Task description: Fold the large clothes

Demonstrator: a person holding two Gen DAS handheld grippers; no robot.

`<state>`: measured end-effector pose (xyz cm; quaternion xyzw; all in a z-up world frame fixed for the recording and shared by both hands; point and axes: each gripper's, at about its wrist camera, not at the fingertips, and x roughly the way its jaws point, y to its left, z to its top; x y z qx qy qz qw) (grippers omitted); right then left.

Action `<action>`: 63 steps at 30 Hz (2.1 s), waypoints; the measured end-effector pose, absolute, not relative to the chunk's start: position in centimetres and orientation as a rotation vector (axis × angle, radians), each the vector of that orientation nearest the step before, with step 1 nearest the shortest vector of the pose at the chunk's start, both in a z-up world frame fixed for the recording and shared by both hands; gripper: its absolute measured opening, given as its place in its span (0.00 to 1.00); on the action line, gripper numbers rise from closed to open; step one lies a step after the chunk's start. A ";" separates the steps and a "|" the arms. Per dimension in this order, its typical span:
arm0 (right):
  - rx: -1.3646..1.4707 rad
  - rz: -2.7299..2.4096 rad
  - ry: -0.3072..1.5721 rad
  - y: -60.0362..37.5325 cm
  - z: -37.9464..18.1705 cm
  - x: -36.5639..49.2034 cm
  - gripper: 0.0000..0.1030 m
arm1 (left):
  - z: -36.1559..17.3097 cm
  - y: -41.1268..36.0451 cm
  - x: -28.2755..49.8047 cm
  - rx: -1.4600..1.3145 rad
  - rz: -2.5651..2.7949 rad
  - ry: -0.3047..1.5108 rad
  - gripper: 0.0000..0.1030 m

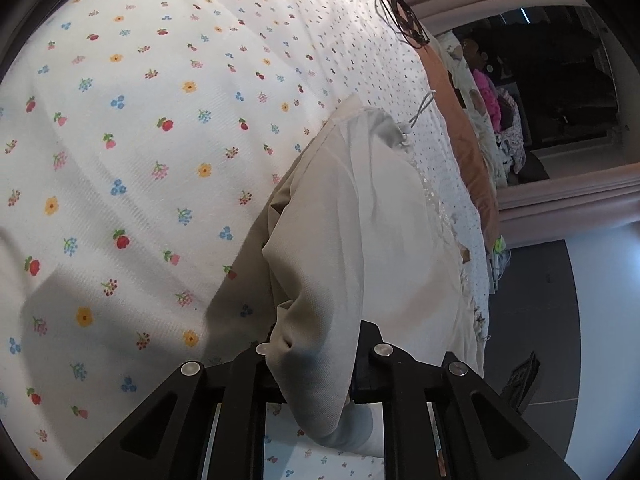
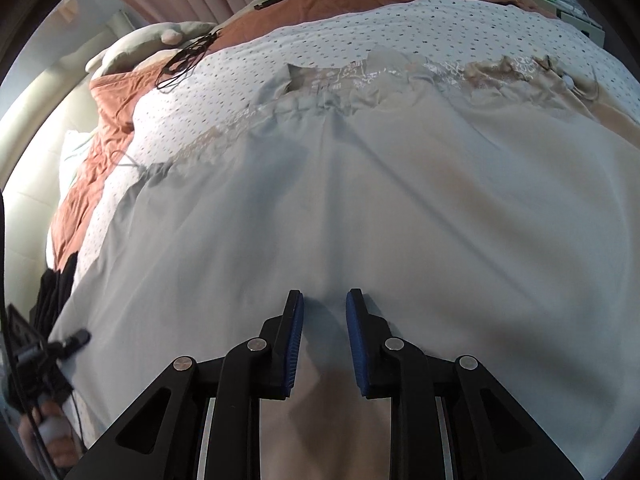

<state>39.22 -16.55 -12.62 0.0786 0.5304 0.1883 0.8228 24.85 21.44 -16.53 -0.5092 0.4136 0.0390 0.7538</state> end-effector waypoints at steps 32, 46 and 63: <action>0.231 0.446 1.100 -17.6 -10.8 45.5 0.44 | -14.3 20.9 24.7 -1.130 0.061 0.830 0.13; 0.248 0.597 1.082 -21.2 -9.6 32.7 0.33 | -4.1 16.4 28.5 -0.997 -0.100 0.696 0.12; 0.356 0.601 1.159 -21.5 -14.2 29.1 0.22 | 4.0 7.6 33.3 -0.862 -0.308 0.645 0.11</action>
